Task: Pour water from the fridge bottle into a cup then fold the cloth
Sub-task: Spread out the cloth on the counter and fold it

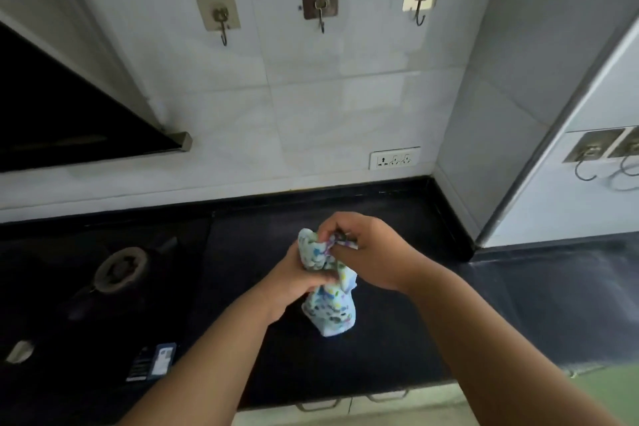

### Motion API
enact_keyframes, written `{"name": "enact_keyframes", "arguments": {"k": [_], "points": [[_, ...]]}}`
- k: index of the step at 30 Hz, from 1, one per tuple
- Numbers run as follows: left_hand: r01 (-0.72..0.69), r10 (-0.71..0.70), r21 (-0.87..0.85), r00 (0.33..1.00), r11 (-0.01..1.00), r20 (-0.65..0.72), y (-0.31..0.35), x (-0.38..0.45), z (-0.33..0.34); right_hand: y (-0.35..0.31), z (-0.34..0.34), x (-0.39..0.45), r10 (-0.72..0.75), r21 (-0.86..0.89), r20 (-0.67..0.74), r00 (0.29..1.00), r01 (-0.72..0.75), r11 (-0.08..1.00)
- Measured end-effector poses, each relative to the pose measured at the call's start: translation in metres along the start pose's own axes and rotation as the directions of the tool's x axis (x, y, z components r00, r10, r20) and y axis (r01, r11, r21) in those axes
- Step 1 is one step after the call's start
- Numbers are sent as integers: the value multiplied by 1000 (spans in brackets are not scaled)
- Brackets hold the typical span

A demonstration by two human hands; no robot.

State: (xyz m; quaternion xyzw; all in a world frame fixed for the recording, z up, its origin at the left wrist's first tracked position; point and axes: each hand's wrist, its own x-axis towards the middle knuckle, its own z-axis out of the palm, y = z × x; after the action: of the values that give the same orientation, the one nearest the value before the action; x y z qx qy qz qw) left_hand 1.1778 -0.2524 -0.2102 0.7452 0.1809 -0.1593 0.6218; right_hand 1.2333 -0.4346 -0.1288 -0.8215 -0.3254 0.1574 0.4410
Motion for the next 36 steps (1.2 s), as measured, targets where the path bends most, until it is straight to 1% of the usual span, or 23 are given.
{"name": "enact_keyframes", "arguments": {"k": [2,3,4,5,6,7,8,9,10,11,13,14,15,16,19,22,24,25,27,29,31,33,36], "points": [[-69,69,34,998,997,-1,24,-18,-2,-19,-20,-3,-74,19,-20,997,74,997],[-118,120,40,992,992,-29,39,-29,-2,-28,-30,-4,-118,24,-83,990,120,992],[-160,162,26,985,987,-66,52,-38,-1,-32,-37,-3,-140,12,-182,973,145,989],[-192,190,-1,975,981,-115,64,-43,-2,-32,-42,0,-117,-9,-299,947,120,993],[-223,213,-45,963,974,-163,77,-50,-2,-33,-47,1,-48,-16,-411,910,46,999],[-246,223,-109,956,963,-193,91,-57,-2,-33,-50,0,83,32,-475,876,-77,996],[-255,218,-178,954,950,-204,104,-61,-2,-33,-52,-2,258,143,-464,847,-216,966],[-254,206,-244,957,936,-205,116,-66,-2,-32,-52,-5,411,283,-377,830,-320,904],[-239,178,-303,960,923,-214,129,-70,-2,-31,-52,-10,507,395,-240,828,-394,830],[-219,144,-357,963,908,-226,139,-74,-2,-31,-51,-15,546,454,-95,833,-452,768],[-178,83,-429,969,886,-232,152,-78,-1,-33,-48,-23,510,481,137,849,-507,715],[-159,66,-447,974,880,-216,154,-81,0,-33,-45,-25,474,484,206,856,-510,711],[-145,64,-457,980,878,-188,156,-83,1,-34,-42,-25,448,498,232,863,-501,708],[-137,74,-462,986,876,-152,155,-85,2,-36,-40,-25,425,510,221,878,-476,717],[-179,160,-393,984,902,-80,152,-82,-1,-39,-41,-19,328,503,104,939,-335,797],[-238,215,-272,970,932,-113,152,-81,-9,-39,-45,-13,319,480,7,948,-283,830],[-246,224,-149,963,958,-151,152,-80,-16,-39,-49,-10,323,416,-90,942,-259,872],[-248,232,-87,959,965,-164,151,-78,-19,-40,-52,-8,323,406,-125,938,-249,879],[-252,242,-28,951,967,-194,151,-77,-23,-45,-58,-7,309,423,-184,933,-208,882],[-280,265,-37,938,959,-225,153,-78,-25,-51,-64,-4,246,404,-261,934,-126,906],[-308,277,-91,928,947,-250,152,-78,-27,-55,-68,0,198,379,-345,918,-56,924],[-314,268,-141,924,939,-272,150,-77,-31,-57,-71,4,214,413,-385,898,-40,910],[-292,235,-197,934,936,-269,151,-78,-39,-58,-81,5,250,484,-398,883,-29,875]]}}
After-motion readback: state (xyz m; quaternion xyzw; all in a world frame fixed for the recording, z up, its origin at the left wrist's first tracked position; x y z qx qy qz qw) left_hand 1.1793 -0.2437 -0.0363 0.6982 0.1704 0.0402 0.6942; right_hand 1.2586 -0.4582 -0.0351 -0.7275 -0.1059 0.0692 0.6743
